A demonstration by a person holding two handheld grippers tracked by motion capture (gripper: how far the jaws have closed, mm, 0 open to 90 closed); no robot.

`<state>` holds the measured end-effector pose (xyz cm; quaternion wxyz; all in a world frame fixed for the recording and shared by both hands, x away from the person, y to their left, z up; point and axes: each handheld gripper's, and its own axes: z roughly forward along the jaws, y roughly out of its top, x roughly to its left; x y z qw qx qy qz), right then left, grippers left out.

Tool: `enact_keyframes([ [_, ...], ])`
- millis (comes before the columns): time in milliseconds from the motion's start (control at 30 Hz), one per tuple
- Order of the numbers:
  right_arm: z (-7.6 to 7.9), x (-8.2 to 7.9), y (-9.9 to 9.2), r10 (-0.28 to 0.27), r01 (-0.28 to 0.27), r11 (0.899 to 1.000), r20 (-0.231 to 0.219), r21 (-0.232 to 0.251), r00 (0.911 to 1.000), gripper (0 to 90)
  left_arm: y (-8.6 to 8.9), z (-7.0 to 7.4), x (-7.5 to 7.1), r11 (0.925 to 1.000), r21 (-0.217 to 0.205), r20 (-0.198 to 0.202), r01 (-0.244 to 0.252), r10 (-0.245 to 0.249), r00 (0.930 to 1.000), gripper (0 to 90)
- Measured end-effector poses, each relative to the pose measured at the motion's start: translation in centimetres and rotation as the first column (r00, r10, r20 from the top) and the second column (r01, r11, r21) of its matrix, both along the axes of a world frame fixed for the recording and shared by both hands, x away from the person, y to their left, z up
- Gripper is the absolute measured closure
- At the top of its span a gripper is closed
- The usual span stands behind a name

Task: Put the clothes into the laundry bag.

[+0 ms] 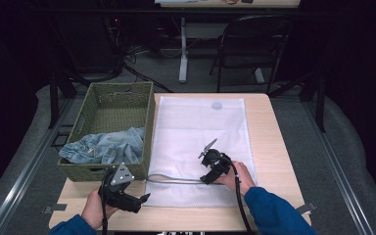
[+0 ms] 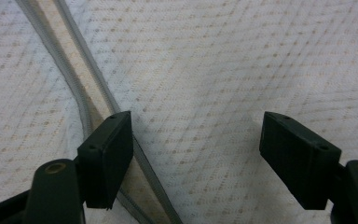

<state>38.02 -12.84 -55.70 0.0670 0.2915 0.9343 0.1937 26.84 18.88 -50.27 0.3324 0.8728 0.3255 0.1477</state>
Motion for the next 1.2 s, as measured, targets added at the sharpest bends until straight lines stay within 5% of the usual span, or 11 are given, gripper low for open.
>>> enact_keyframes([
  [233,-0.3,0.0,0.2,0.032,-0.032,0.999,-0.014,-0.001,0.9994,23.2,0.0,0.0,0.0,1.0000,0.002,0.002,0.002,-0.002,1.0000,0.2],
  [467,-0.1,0.2,-0.2,0.022,-0.022,1.000,-0.004,0.008,0.9997,30.9,-0.1,-0.1,0.0,1.0000,-0.003,0.008,-0.003,0.003,1.0000,0.2],
  [867,0.1,0.5,-1.0,-0.053,0.052,0.998,0.011,0.042,0.9986,54.6,0.0,0.0,0.1,1.0000,0.009,0.004,0.004,-0.004,1.0000,0.3],
  [1200,0.1,0.7,-1.1,-0.088,0.088,0.995,0.004,0.040,0.9961,58.0,-0.1,-0.2,0.1,1.0000,0.006,0.003,0.003,-0.003,1.0000,0.3],
])
